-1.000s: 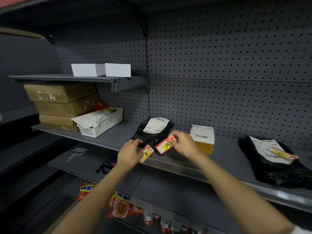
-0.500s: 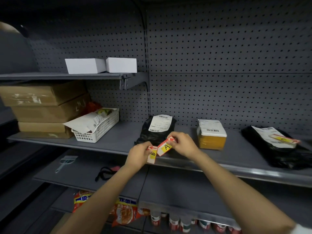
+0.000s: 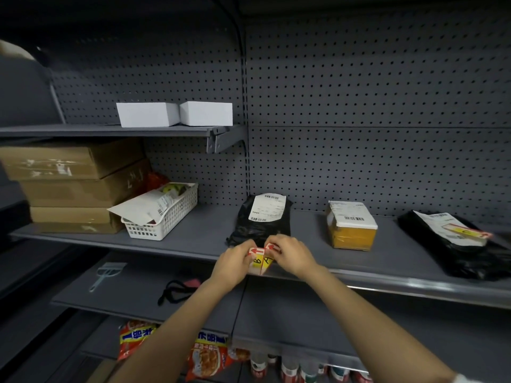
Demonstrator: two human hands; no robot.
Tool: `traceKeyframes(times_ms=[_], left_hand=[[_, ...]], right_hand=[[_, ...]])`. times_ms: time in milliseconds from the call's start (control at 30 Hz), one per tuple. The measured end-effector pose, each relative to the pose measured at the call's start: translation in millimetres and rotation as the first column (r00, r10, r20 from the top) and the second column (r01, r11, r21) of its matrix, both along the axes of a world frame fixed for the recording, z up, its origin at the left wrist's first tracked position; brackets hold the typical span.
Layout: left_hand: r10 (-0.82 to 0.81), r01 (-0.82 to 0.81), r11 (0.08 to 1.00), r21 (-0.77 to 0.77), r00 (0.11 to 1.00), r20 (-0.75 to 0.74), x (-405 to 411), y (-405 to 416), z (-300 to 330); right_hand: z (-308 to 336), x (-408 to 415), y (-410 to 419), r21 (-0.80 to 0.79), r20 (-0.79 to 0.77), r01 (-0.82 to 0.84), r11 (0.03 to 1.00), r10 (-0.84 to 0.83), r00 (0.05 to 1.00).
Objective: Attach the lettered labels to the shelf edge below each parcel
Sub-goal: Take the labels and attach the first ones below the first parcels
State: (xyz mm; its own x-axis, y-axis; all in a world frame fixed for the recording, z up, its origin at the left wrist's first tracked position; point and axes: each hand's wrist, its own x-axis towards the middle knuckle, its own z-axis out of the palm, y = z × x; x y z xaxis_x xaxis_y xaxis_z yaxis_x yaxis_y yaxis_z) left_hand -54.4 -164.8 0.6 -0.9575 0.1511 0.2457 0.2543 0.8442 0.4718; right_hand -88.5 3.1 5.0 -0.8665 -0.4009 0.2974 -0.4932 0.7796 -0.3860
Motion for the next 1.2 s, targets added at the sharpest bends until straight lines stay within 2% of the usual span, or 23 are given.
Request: traceKeyframes(times_ms=[133,233,333,467,600,667,767,800,933,1033,1200], left_hand=[[-0.047,0.049,0.999,0.013,0.991,-0.122,1.8,6.9,8.1],[-0.092,0.107,0.993,0.043,0.96,-0.266,-5.4,26.7,29.1],[-0.136,0.158,0.986,0.045,0.941,-0.309,-17.6,61.5,44.8],[-0.23,0.226,0.973,-0.048,0.926,-0.299,-27.3,115.9,38.3],[-0.322,0.303,0.947,-0.11,0.9,-0.294,-26.3,164.2,24.8],[-0.35,0.335,0.937,-0.102,0.896,-0.274,-23.7,185.1,22.4],[-0.349,0.365,0.931,0.007,0.895,-0.277,-18.6,203.1,19.2],[-0.352,0.366,0.931,-0.005,0.893,-0.281,-17.2,203.8,14.3],[-0.37,0.323,0.924,-0.204,0.89,-0.267,-9.4,194.5,-19.0],[-0.298,0.249,0.949,-0.192,0.91,-0.29,-6.1,195.2,-31.0],[-0.262,0.187,0.952,-0.244,0.909,-0.324,-1.3,201.4,-37.2]], right_hand=[[-0.5,-1.9,6.1,-0.038,0.021,0.02,0.999,-0.019,1.0],[4.4,2.6,26.3,-0.216,0.054,0.069,0.974,-0.059,0.997],[10.3,10.9,63.3,-0.375,0.049,0.134,0.917,-0.125,0.991],[18.8,31.7,122.5,-0.281,0.063,0.16,0.946,-0.148,0.987],[22.7,47.6,168.6,-0.26,0.012,0.27,0.927,-0.277,0.961],[23.7,52.3,185.9,-0.249,0.008,0.304,0.919,-0.312,0.95],[24.1,56.4,208.9,-0.28,-0.002,0.34,0.898,-0.355,0.935],[24.3,56.4,216.6,-0.29,0.003,0.346,0.892,-0.361,0.933],[29.8,54.9,237.2,-0.232,0.012,0.331,0.915,-0.337,0.941],[34.1,54.2,241.1,-0.252,0.017,0.293,0.922,-0.299,0.954],[30.7,53.5,242.4,-0.183,0.021,0.243,0.953,-0.244,0.97]])
